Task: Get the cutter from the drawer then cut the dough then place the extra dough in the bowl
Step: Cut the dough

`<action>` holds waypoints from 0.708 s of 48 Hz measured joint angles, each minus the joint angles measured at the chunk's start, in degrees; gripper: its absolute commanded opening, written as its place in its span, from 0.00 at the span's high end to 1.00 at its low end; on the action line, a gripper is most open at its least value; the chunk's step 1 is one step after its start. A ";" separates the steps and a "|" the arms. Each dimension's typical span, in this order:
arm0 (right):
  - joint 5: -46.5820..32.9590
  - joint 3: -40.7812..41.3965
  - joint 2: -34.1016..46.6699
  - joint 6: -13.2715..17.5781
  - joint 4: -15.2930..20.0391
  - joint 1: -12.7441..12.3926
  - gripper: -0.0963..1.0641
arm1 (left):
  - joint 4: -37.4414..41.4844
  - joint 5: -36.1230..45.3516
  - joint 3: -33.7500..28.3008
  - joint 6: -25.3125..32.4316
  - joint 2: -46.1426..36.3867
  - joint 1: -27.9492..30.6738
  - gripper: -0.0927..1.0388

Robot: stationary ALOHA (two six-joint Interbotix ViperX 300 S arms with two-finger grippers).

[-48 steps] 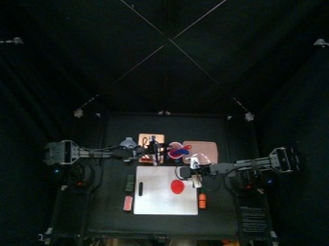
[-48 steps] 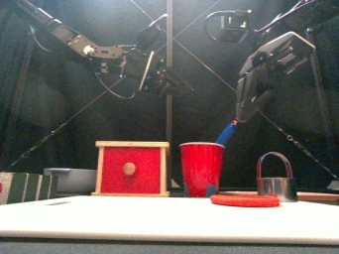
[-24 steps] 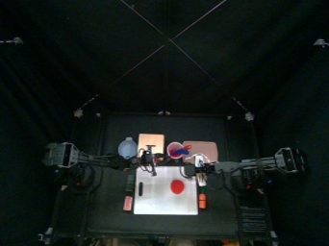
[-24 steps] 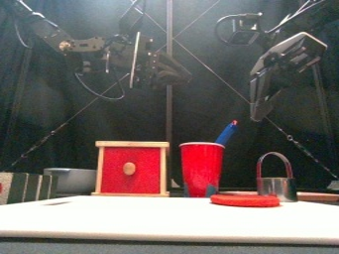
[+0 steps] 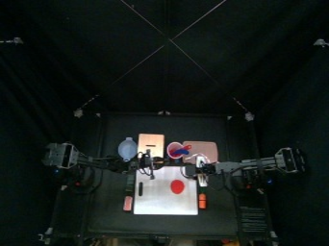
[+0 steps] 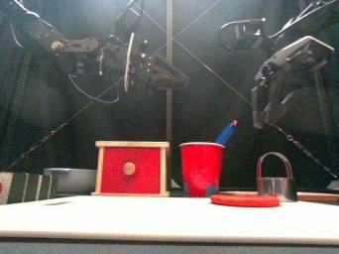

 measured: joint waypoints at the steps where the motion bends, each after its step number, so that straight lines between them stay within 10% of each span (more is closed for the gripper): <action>1: -0.18 0.18 0.35 -0.09 -0.35 0.00 0.26 | -0.09 -0.09 0.09 0.00 0.00 -0.09 0.38; 23: -2.11 0.97 6.42 -0.53 -3.43 -2.72 0.28 | -2.46 -0.09 0.53 -0.09 1.76 -0.18 0.38; 34: -2.46 0.97 6.59 -0.97 -2.81 -2.55 0.48 | -5.63 0.62 0.53 0.09 2.46 -0.09 0.38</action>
